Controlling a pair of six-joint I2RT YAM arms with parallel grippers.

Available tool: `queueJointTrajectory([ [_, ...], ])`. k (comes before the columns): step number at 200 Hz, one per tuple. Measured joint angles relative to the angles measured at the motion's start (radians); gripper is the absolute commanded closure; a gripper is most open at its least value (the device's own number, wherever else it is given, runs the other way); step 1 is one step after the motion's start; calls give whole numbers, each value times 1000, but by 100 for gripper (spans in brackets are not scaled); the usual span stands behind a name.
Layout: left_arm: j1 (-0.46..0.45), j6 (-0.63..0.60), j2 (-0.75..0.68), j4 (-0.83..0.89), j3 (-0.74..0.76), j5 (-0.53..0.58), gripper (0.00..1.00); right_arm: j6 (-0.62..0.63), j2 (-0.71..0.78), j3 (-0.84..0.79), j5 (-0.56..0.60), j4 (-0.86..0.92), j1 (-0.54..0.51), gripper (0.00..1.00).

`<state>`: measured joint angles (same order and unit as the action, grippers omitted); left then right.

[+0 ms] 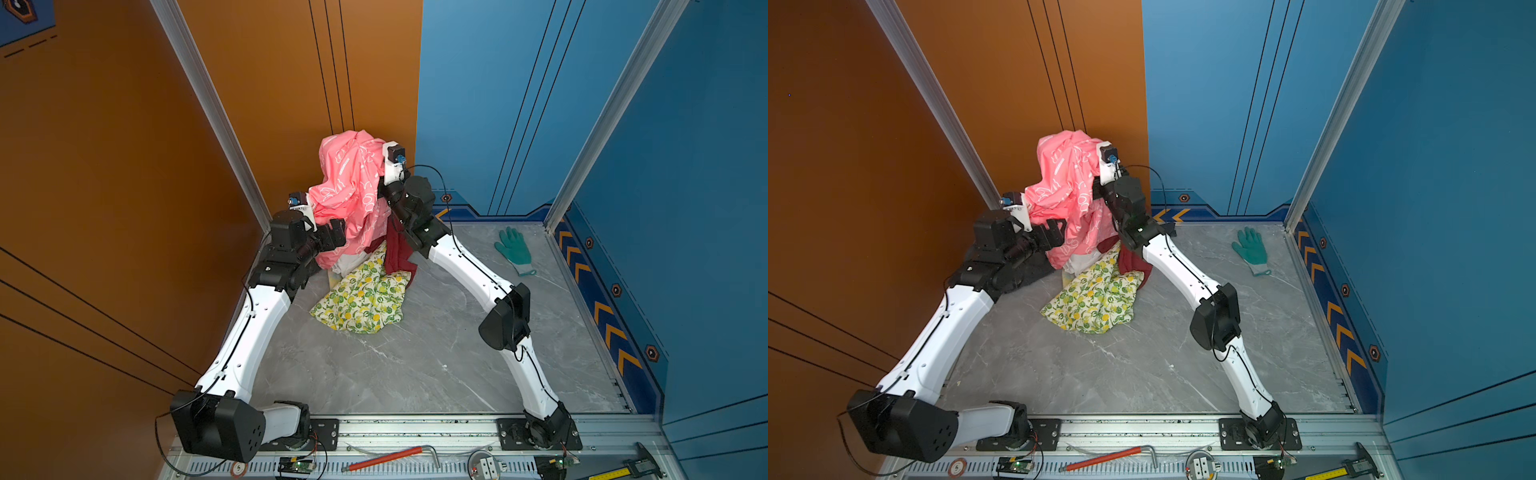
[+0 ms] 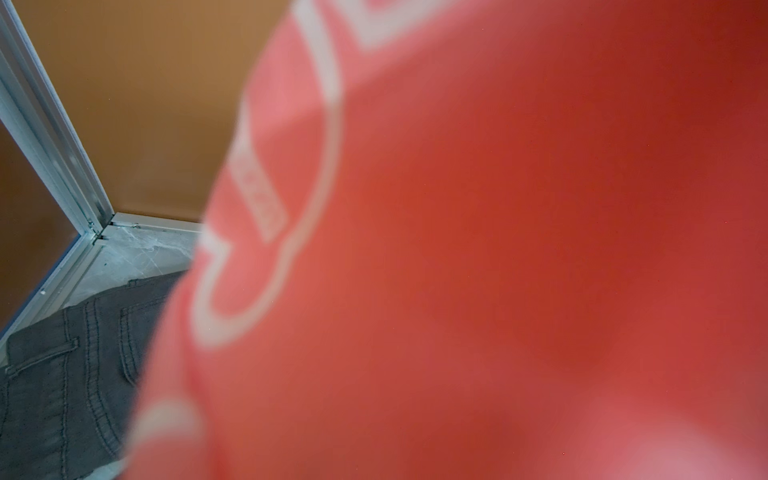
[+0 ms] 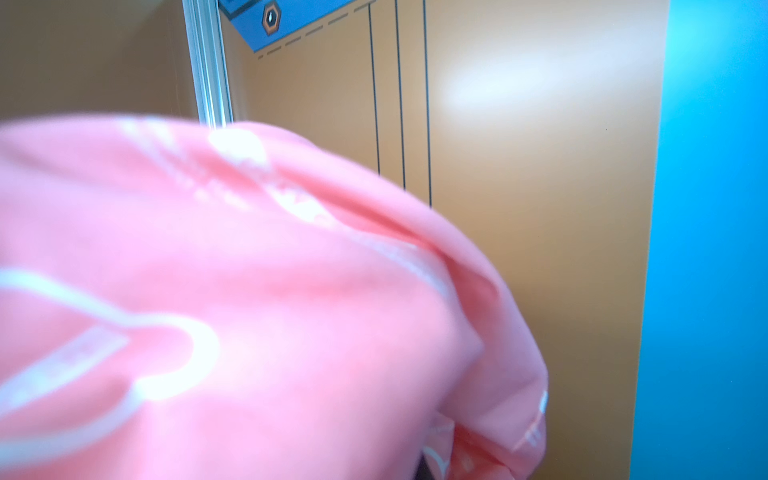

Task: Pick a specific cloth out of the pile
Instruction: 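Lift the pink cloth with both grippers, pulling it free of the pile, then carry the pink cloth away with the right gripper while the left gripper releases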

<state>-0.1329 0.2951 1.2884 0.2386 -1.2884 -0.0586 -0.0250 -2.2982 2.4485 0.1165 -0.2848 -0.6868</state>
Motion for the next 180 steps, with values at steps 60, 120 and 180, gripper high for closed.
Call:
queueJointTrajectory([
  [60,-42,-60,14,7,12,2,1,-21,293,-130,-6,15,98,100],
  [120,-126,-90,95,18,-18,-8,2,-17,703,-514,26,62,256,100],
  [180,-238,-124,129,55,-49,-14,1,-20,1064,-981,83,174,425,100],
])
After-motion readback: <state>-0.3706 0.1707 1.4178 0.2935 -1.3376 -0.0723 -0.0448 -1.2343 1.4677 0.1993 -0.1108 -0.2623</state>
